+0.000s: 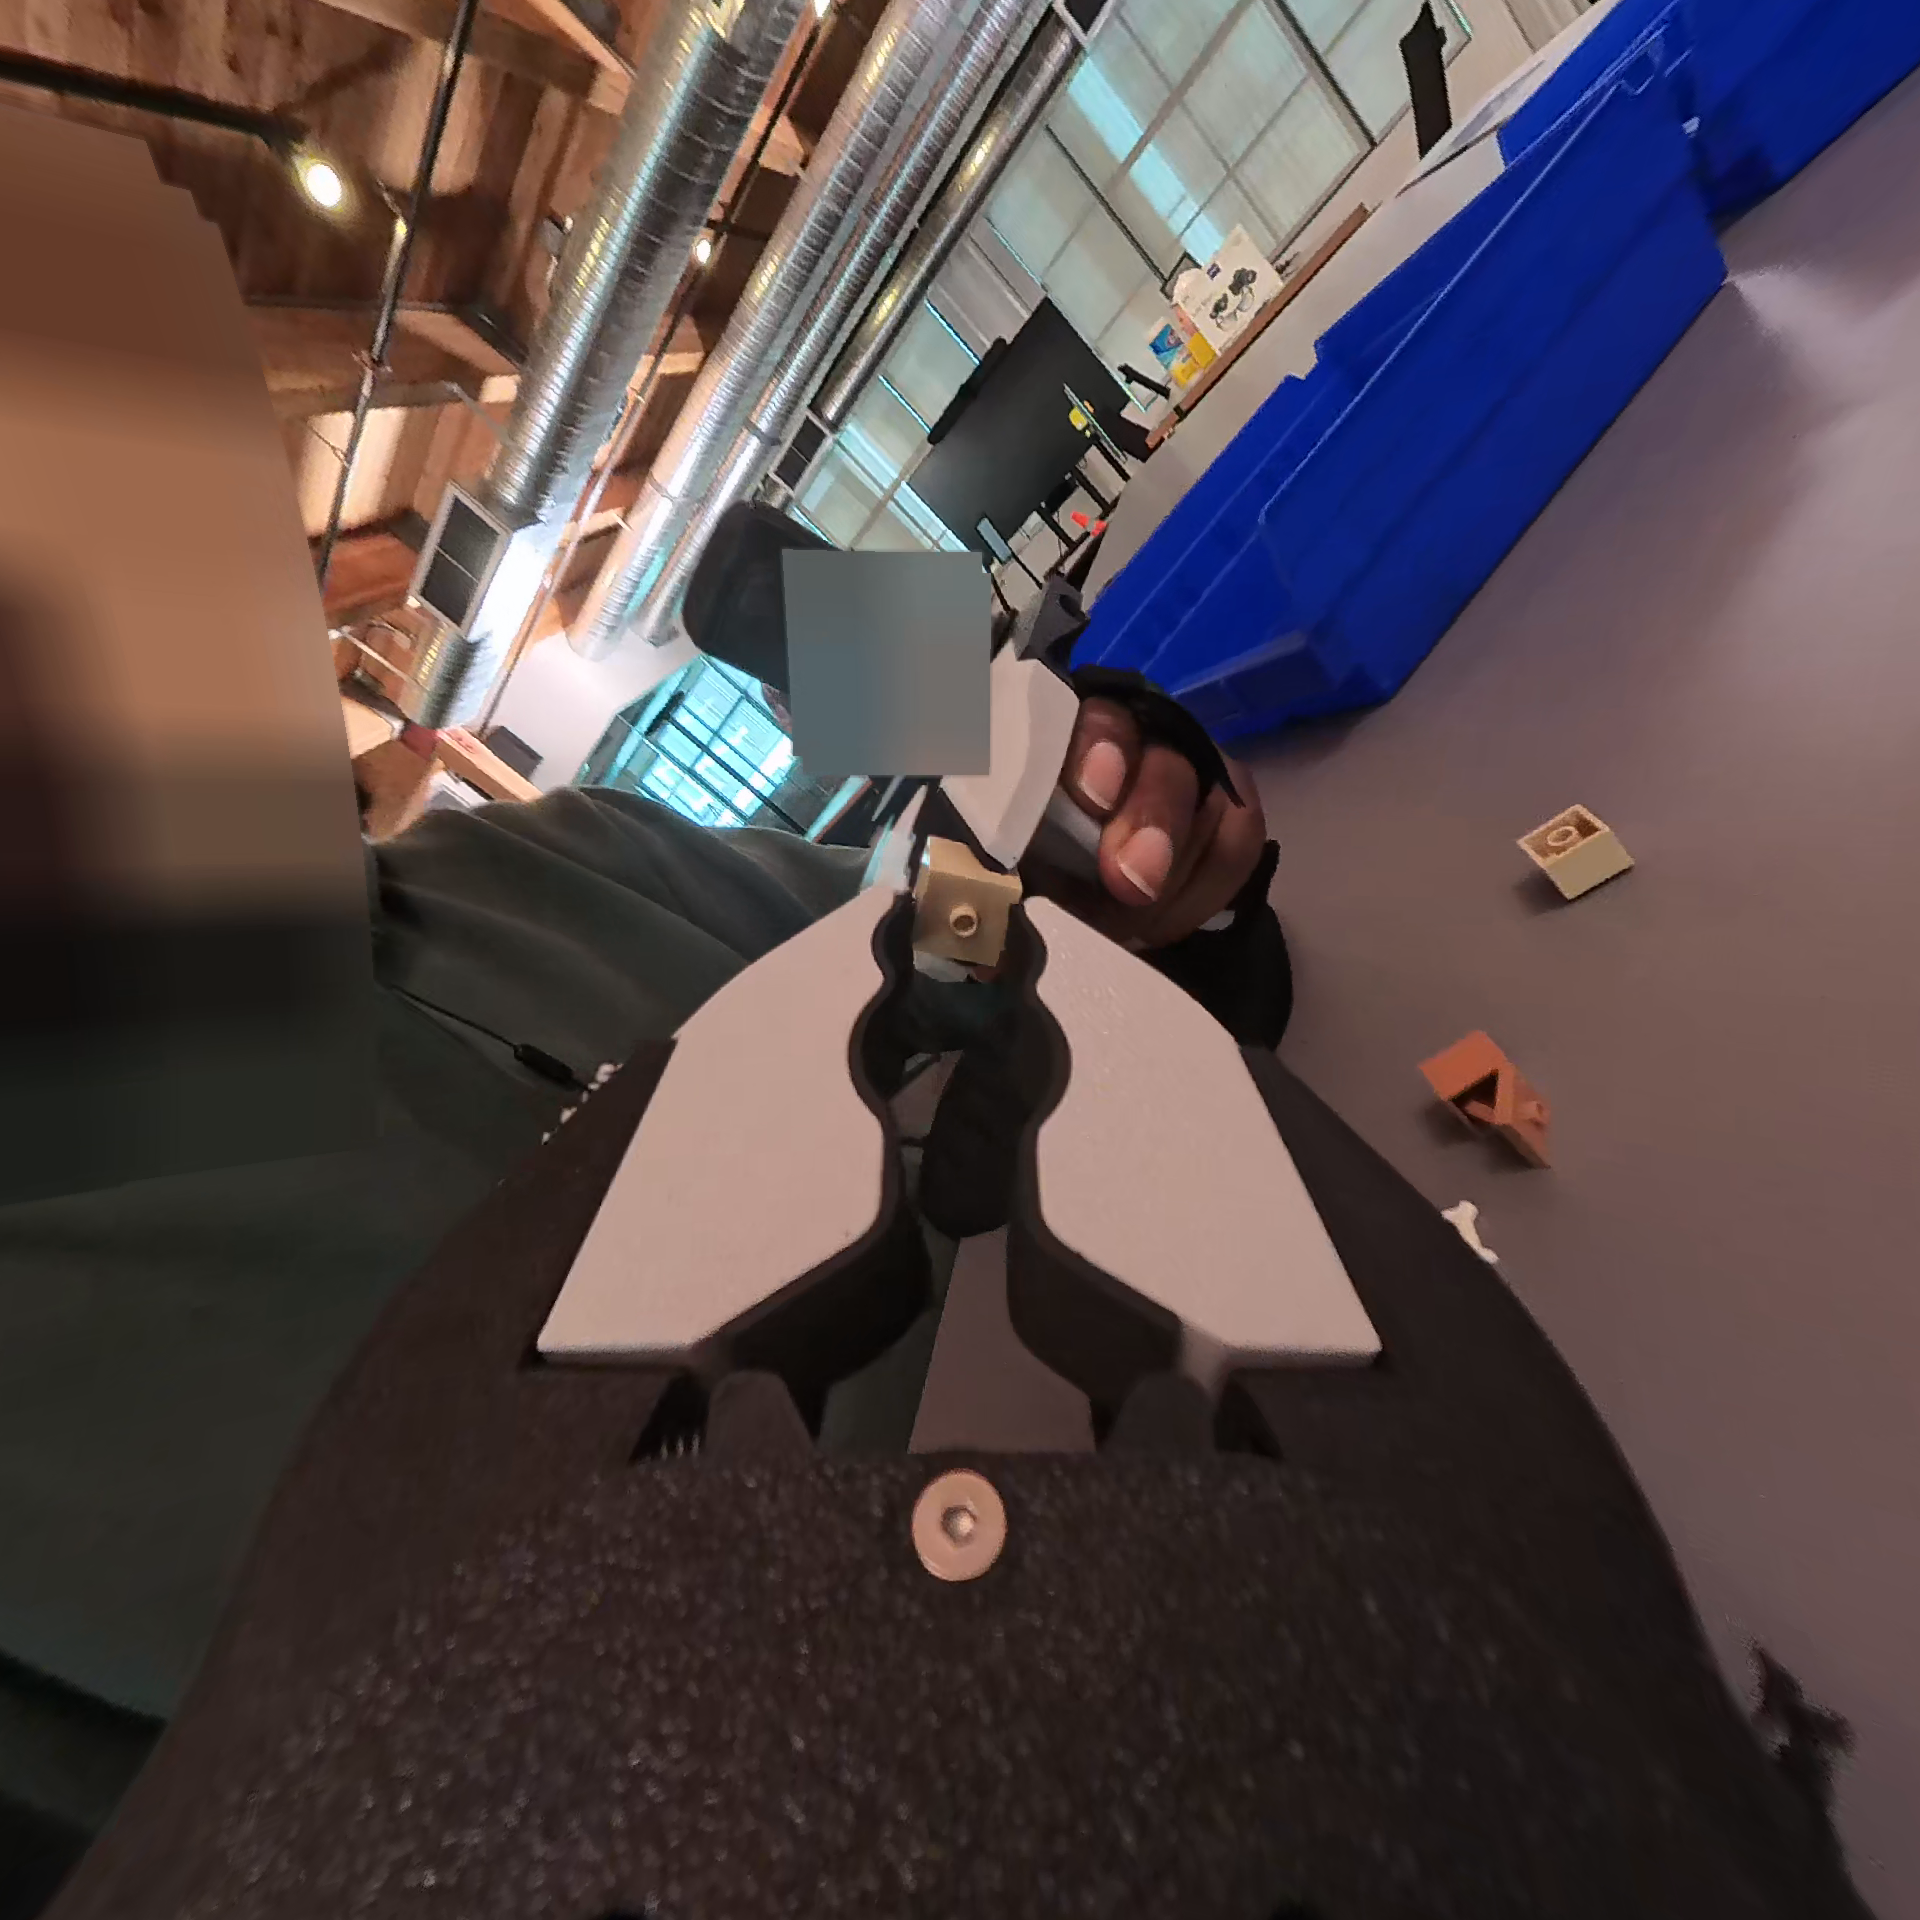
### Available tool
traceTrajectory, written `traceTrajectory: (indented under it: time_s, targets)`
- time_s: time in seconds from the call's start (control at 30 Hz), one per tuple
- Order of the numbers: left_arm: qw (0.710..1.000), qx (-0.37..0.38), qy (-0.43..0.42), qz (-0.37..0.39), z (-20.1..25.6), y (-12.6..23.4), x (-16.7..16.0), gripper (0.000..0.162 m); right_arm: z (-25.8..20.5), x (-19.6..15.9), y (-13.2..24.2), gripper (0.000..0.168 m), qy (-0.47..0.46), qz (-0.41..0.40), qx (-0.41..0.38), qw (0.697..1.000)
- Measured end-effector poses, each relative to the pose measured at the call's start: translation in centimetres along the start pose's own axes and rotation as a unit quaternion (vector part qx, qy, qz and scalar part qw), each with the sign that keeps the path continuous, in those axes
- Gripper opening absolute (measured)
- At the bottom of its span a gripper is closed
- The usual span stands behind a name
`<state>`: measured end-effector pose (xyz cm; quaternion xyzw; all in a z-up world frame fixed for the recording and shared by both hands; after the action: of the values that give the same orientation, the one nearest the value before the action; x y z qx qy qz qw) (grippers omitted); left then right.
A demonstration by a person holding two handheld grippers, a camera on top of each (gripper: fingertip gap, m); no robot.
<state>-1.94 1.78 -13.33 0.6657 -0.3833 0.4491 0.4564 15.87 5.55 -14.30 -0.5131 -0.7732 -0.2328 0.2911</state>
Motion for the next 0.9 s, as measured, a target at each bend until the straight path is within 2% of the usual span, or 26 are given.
traceTrajectory:
  time_s: [0.27,0.33,0.37,0.43,0.5,0.57,0.7,0.83,0.9]
  targets:
    - [1.000,-0.005,-0.015,0.002,0.2,-0.2,0.4,0.017,-0.7,0.1,0.7,0.017,0.017,-0.014,-0.007,1.000]
    - [0.998,0.012,0.042,0.047,-1.7,1.7,0.4,0.016,-1.3,0.1,3.5,0.016,0.036,0.031,-0.012,0.999]
    - [0.996,0.000,0.064,0.060,-2.7,3.0,0.1,0.016,-1.9,-0.1,4.9,0.016,0.062,0.040,-0.047,0.996]
    - [1.000,0.006,-0.005,-0.001,-1.5,1.9,-0.6,0.017,-2.6,-0.3,4.8,0.016,0.103,0.032,-0.098,0.989]
    - [0.999,-0.018,-0.016,-0.023,-0.2,-0.4,-0.4,0.016,-2.0,-0.2,3.7,0.016,0.099,0.017,-0.131,0.986]
    - [0.999,-0.020,-0.014,-0.036,-0.4,-1.4,0.1,0.016,-1.2,-0.1,3.8,0.016,0.109,-0.017,-0.231,0.967]
    - [0.997,-0.007,-0.001,-0.071,-0.5,-1.8,-1.3,0.016,0.7,-0.8,6.6,0.016,0.087,-0.074,-0.437,0.892]
    - [0.996,-0.006,0.008,-0.085,-0.2,-2.2,-1.5,0.016,1.5,-1.8,7.8,0.016,0.065,-0.128,-0.532,0.835]
    - [0.996,-0.002,0.016,-0.093,-0.3,-2.3,-1.7,0.016,1.6,-2.2,7.8,0.016,0.065,-0.159,-0.554,0.814]
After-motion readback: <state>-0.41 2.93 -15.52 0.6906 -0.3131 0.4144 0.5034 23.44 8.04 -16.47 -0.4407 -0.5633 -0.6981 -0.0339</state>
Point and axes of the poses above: each gripper's, where its closed fingertips meet, y back along the fingers, x out of its top, z = x × y across the jaws, the point moved 10 cm from there along y, back along the fingers, and after that the axes turned 14 degrees about -z, right-handed, at the moved point
